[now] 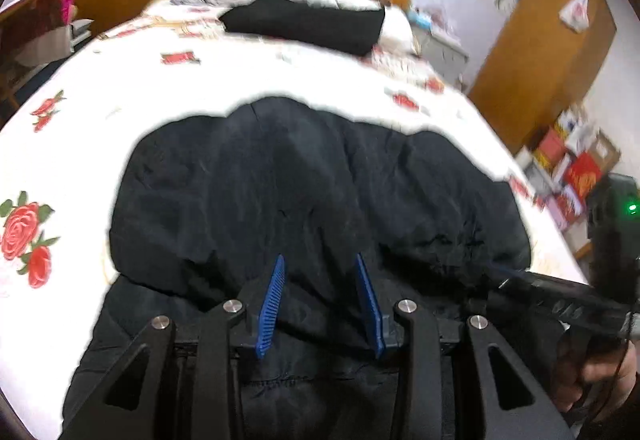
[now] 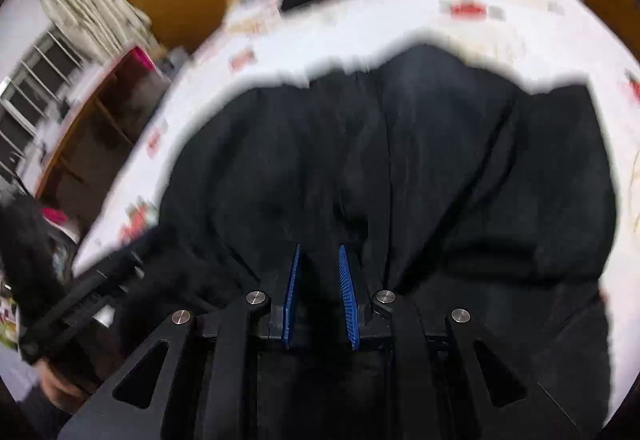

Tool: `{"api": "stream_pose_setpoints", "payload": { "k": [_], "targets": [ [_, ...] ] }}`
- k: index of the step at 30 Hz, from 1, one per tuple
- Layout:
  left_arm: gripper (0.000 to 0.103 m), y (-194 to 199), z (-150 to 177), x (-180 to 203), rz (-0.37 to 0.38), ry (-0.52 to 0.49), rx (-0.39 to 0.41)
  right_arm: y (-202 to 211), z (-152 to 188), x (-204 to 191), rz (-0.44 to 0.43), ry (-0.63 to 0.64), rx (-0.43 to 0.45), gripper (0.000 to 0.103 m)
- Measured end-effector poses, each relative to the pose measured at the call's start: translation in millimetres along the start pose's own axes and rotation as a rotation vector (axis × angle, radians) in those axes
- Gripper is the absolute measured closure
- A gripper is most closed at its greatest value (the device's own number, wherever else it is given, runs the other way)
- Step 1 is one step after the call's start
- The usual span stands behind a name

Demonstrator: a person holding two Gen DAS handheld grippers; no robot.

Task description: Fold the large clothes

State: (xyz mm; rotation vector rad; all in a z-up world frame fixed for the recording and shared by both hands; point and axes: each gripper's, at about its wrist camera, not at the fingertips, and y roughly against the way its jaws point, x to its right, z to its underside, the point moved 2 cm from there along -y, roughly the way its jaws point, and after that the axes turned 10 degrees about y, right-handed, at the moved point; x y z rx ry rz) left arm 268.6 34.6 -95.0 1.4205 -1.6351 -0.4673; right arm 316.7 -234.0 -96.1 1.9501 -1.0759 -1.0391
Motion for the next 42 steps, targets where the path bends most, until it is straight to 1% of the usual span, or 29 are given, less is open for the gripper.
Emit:
{"api": "stream_pose_setpoints", "payload": {
  "k": [2, 3, 5, 6, 10, 19, 23, 24, 28, 31, 38, 40, 41, 42],
  "targets": [
    [0.064, -26.0, 13.6, -11.5, -0.027, 0.015, -0.088, -18.2, 10.1, 7.4, 0.011, -0.022, -0.043, 0.087],
    [0.064, -33.5, 19.9, -15.6, -0.025, 0.021, -0.105, -23.6, 15.2, 13.6, -0.003, -0.046, -0.044, 0.089],
    [0.064, -36.7, 22.3, -21.2, -0.010, 0.046, -0.102, -28.7, 17.2, 20.0, -0.014, -0.072, -0.039, 0.091],
    [0.064, -37.5, 20.9, -22.3, -0.012, 0.055, -0.103, -31.1, 16.4, 19.3, -0.008, -0.064, -0.041, 0.091],
    [0.064, -45.2, 19.3, -21.3, -0.043, 0.044, -0.112, -38.1, 13.9, 13.7, 0.040, -0.020, -0.058, 0.091],
    [0.064, -54.7, 14.7, -4.1, -0.105, 0.005, -0.121, -42.1, 7.9, -6.9, 0.130, 0.036, -0.090, 0.091],
    [0.064, -48.6, 6.9, 12.5, -0.111, -0.009, -0.133, -36.2, 0.8, -17.4, 0.125, 0.008, -0.099, 0.090],
    [0.064, -43.0, 7.0, 13.8, -0.108, -0.013, -0.130, -28.6, 0.6, -19.3, 0.117, -0.002, -0.089, 0.088],
    [0.064, -18.2, 15.7, 10.8, -0.104, -0.023, -0.115, -5.4, 5.0, -22.9, 0.113, -0.001, -0.050, 0.087],
    [0.064, 6.1, 21.4, 6.3, -0.079, -0.010, -0.091, 17.4, 11.5, -27.8, 0.115, 0.013, -0.015, 0.085],
    [0.064, 85.4, 26.4, 6.8, -0.013, -0.013, 0.027, 97.7, 35.6, -42.0, 0.129, 0.055, 0.120, 0.084],
    [0.063, 110.1, 27.6, 10.9, 0.006, -0.026, 0.066, 121.5, 45.6, -46.5, 0.134, 0.058, 0.157, 0.081],
    [0.062, 118.1, 26.6, 11.0, 0.010, -0.033, 0.081, 134.7, 51.9, -48.9, 0.135, 0.064, 0.182, 0.074],
    [0.061, 129.6, 27.6, 11.7, 0.015, -0.042, 0.097, 146.1, 58.3, -52.6, 0.138, 0.069, 0.207, 0.065]
  ]
}}
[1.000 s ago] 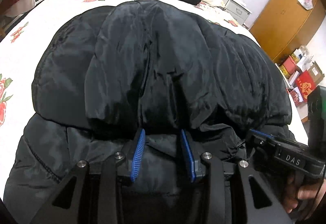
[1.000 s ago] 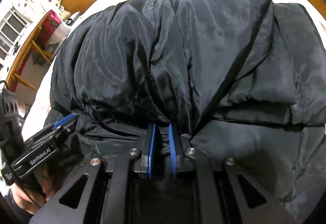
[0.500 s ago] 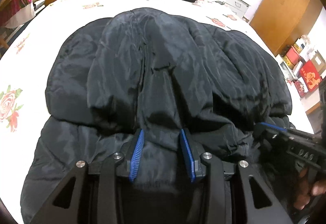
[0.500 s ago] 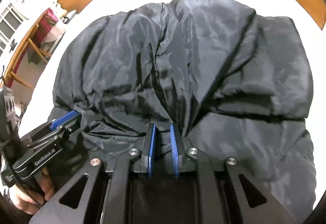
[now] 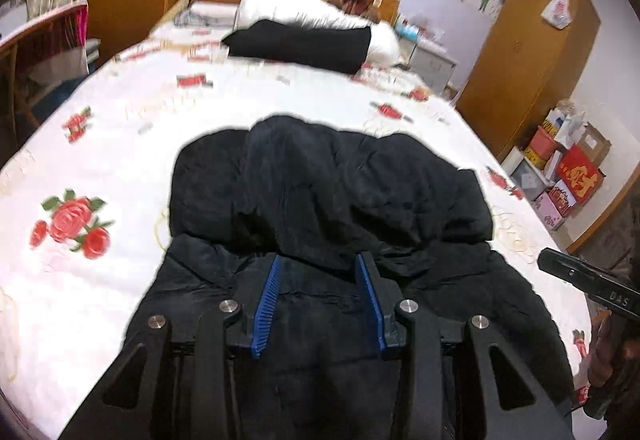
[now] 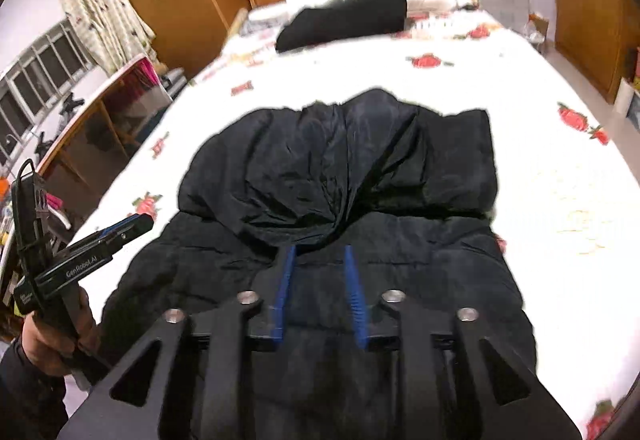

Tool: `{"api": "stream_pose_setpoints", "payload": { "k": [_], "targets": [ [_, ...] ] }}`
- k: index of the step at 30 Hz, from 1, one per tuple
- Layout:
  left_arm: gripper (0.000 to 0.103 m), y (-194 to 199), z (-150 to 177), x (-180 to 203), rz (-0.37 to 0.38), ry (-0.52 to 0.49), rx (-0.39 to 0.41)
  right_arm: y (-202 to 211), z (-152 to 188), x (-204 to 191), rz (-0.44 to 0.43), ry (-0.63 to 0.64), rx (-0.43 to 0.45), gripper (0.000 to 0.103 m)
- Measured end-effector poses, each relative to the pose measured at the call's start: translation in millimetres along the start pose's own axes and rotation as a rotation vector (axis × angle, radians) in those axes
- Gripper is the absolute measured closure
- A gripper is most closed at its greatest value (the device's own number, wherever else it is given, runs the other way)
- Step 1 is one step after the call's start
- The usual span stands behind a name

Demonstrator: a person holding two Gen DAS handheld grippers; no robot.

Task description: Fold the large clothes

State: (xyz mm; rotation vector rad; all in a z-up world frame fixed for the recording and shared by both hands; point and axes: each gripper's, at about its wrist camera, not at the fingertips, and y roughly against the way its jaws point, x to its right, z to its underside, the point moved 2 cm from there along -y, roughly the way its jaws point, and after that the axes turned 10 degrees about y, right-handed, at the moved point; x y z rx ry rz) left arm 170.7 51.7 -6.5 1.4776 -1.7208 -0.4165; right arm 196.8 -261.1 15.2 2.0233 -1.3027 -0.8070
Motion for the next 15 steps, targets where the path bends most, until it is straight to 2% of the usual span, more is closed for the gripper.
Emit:
{"api": "stream_pose_setpoints", "payload": {
  "k": [3, 9, 15],
  "targets": [
    [0.061, 25.8, 0.6, 0.9, 0.010, -0.021, 0.041, 30.3, 12.1, -2.9, 0.019, 0.013, 0.044, 0.046],
    [0.061, 68.5, 20.6, -6.4, -0.024, -0.032, 0.101, 71.9, 47.0, -3.1, 0.094, 0.011, 0.100, 0.045],
    [0.061, 82.6, 52.0, -21.9, -0.085, -0.023, 0.091, 92.8, 81.0, 14.5, 0.147, -0.046, 0.098, 0.045]
  ]
}}
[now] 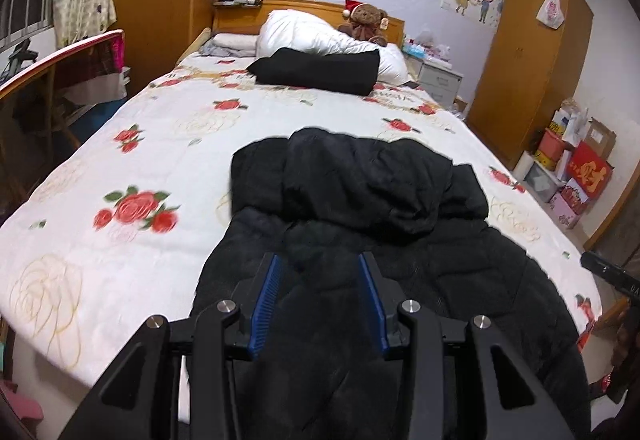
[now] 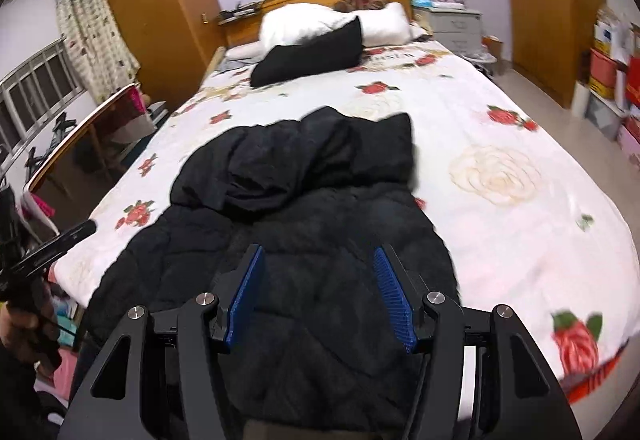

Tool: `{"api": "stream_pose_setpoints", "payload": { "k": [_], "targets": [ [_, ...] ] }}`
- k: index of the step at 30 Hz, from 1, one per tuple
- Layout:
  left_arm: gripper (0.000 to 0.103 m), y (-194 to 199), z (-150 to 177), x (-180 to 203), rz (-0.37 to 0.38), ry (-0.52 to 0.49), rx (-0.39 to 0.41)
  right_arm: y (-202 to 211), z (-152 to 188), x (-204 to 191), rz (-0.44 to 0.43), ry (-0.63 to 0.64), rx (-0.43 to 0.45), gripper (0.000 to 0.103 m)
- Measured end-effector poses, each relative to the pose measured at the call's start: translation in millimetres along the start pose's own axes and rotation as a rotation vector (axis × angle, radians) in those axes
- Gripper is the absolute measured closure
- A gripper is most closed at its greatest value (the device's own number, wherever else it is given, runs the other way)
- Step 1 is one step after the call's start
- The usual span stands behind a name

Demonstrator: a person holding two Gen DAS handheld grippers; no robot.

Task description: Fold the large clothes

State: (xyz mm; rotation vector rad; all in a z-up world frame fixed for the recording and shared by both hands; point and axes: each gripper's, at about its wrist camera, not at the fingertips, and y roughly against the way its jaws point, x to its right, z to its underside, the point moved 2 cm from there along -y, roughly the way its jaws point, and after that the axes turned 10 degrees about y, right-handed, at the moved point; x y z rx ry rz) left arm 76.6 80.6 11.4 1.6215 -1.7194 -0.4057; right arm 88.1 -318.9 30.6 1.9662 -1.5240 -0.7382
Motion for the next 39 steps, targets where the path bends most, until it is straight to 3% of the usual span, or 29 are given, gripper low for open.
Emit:
{"api": "stream_pose_setpoints", "payload": {
  "k": [8, 10, 24, 31, 39],
  "targets": [
    [0.059, 6.2, 27.7, -26.7, -0.054, 0.030, -0.037, 1.3, 30.6, 34.9, 0.028, -0.099, -0.044, 0.045],
    [0.052, 5.4, 30.3, -32.4, -0.060, 0.039, -0.039, -1.0, 34.7, 42.4, 0.030, -0.126, -0.053, 0.045],
    [0.047, -27.5, 38.1, -73.2, -0.144, 0.096, -0.111, -34.0, 64.2, 99.3, -0.017, -0.322, -0.148, 0.040],
    [0.046, -45.1, 54.7, -83.2, -0.137, 0.129, -0.190, -52.7, 75.1, 102.1, -0.067, -0.357, -0.206, 0.040],
    [0.046, -45.6, 63.0, -78.0, -0.126, 0.138, -0.215, -52.3, 80.1, 84.1, -0.127, -0.313, -0.232, 0.040]
  ]
}}
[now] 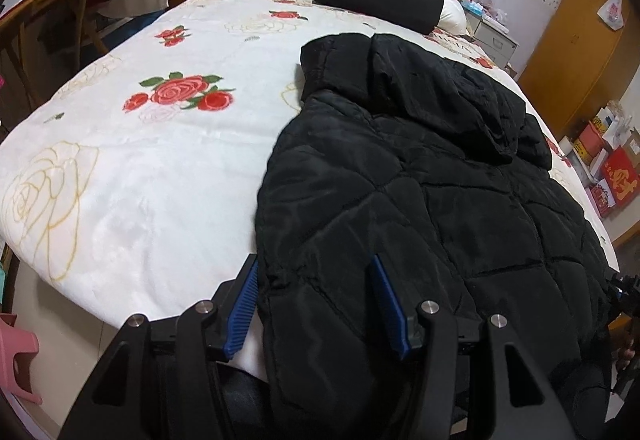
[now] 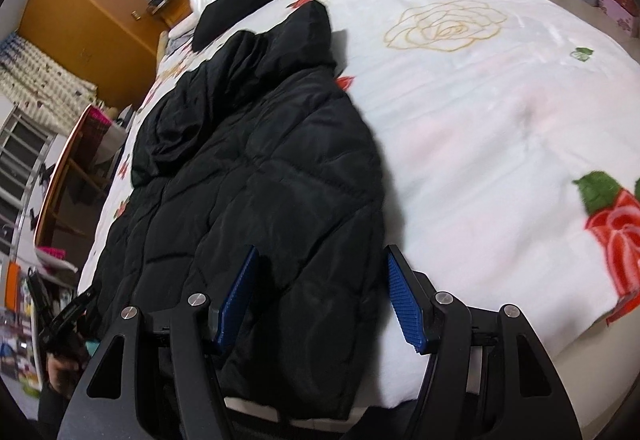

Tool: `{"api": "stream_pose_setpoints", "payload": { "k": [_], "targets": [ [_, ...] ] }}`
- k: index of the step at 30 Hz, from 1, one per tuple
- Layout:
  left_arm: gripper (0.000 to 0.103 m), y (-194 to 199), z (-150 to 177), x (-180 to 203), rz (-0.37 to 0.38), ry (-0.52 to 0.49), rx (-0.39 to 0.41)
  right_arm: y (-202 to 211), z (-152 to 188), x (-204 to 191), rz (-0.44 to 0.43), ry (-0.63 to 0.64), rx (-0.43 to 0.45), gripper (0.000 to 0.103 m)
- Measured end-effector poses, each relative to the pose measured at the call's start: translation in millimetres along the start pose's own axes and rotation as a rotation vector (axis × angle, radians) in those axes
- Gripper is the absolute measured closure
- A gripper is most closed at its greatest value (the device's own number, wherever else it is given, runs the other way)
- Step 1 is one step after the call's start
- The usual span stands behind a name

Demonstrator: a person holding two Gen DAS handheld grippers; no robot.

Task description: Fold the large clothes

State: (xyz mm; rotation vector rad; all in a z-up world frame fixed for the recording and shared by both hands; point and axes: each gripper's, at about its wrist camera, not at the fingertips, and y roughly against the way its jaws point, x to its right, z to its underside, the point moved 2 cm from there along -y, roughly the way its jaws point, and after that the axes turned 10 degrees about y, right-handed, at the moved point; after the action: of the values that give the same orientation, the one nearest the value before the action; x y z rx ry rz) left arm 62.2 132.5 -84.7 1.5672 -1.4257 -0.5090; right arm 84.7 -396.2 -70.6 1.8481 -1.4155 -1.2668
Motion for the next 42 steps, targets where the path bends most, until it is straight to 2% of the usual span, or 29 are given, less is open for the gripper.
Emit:
{"api": "stream_pose_setpoints", "payload": {
  "k": [7, 10, 12, 14, 15, 16, 17, 19, 28, 35, 42],
  "targets": [
    [0.046, -5.1, 8.6, 4.7, -0.026, 0.011, -0.044, -1.6, 7.7, -8.3, -0.028, 0.021, -0.040, 0.042],
    [0.045, -13.2, 12.2, 5.7, -0.053, -0.001, -0.089, -4.2, 9.5, -7.7, -0.009, 0.027, -0.067, 0.053],
    [0.045, -16.0, 12.1, 6.5, -0.066, -0.003, -0.103, -6.2, 9.7, -6.2, -0.001, 0.025, -0.077, 0.067],
    [0.054, -13.3, 11.9, 7.4, -0.056, -0.004, -0.097, -5.7, 8.1, -6.4, -0.019, 0.018, -0.071, 0.078],
    [0.064, -9.9, 11.6, 7.3, -0.046, -0.002, -0.084, -2.8, 7.2, -7.6, -0.035, 0.017, -0.061, 0.083],
    [0.073, -6.4, 10.8, 7.5, -0.034, -0.001, -0.073, -0.8, 5.6, -9.7, -0.043, 0.021, -0.054, 0.085],
    [0.077, -1.6, 9.2, 7.8, -0.022, 0.002, -0.058, 2.8, 3.9, -12.1, -0.051, 0.028, -0.042, 0.087],
    [0.084, 9.0, 4.4, 8.1, 0.006, 0.016, -0.028, 10.3, 0.7, -15.2, -0.074, 0.027, -0.016, 0.089],
    [0.087, 53.0, -33.1, 11.5, 0.142, 0.069, 0.116, 38.6, -20.5, -28.5, -0.123, 0.046, 0.113, 0.090],
    [0.088, 56.3, -42.3, 12.9, 0.183, 0.088, 0.141, 40.6, -26.5, -31.6, -0.148, 0.042, 0.142, 0.090],
    [0.088, 61.9, -61.4, 16.9, 0.233, 0.105, 0.174, 48.1, -47.2, -37.2, -0.169, 0.031, 0.191, 0.090]
  ]
}}
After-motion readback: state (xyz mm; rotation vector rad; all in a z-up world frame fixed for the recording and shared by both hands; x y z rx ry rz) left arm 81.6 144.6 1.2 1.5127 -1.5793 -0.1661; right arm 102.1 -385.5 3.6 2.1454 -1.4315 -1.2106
